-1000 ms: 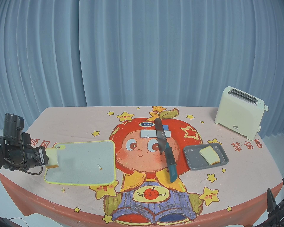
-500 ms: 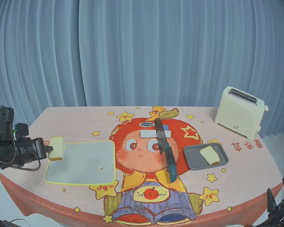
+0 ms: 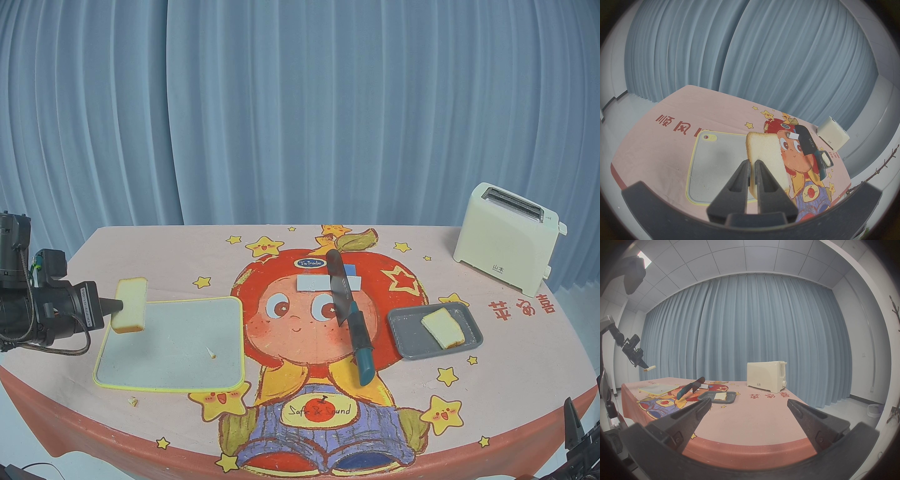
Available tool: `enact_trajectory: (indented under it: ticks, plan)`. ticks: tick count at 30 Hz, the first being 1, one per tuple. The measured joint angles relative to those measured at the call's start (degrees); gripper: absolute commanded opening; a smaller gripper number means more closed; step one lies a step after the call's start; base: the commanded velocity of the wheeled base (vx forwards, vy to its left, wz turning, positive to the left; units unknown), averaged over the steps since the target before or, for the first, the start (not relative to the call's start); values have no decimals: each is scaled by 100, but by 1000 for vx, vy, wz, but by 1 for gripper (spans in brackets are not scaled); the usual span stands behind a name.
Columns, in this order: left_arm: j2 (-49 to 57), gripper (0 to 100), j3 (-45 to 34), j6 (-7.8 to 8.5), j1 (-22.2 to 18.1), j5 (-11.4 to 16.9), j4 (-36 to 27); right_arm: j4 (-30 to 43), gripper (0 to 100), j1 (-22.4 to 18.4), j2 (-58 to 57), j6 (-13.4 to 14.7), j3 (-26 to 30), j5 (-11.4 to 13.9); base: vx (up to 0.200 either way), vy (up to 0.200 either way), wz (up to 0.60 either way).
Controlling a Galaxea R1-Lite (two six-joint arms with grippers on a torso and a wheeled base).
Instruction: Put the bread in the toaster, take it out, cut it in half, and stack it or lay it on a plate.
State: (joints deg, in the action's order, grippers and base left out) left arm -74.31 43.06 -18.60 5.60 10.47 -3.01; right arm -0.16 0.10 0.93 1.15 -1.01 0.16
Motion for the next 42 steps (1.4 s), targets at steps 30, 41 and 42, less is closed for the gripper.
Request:
enact_trajectory:
  ticks: [30, 41, 42]
  plan:
    - [-278, 0, -343, -33, -39, 0, 1078, 0, 100, -5, 0, -2, 2, 0, -73, 0, 0]
    - [-291, 0, -358, -30, -50, -44, 1091, 0, 100, -2, 0, 0, 2, 0, 0, -55, 0]
    - [-291, 0, -356, -28, -50, -46, 1091, 0, 100, -2, 0, 0, 2, 0, 0, -200, 0]
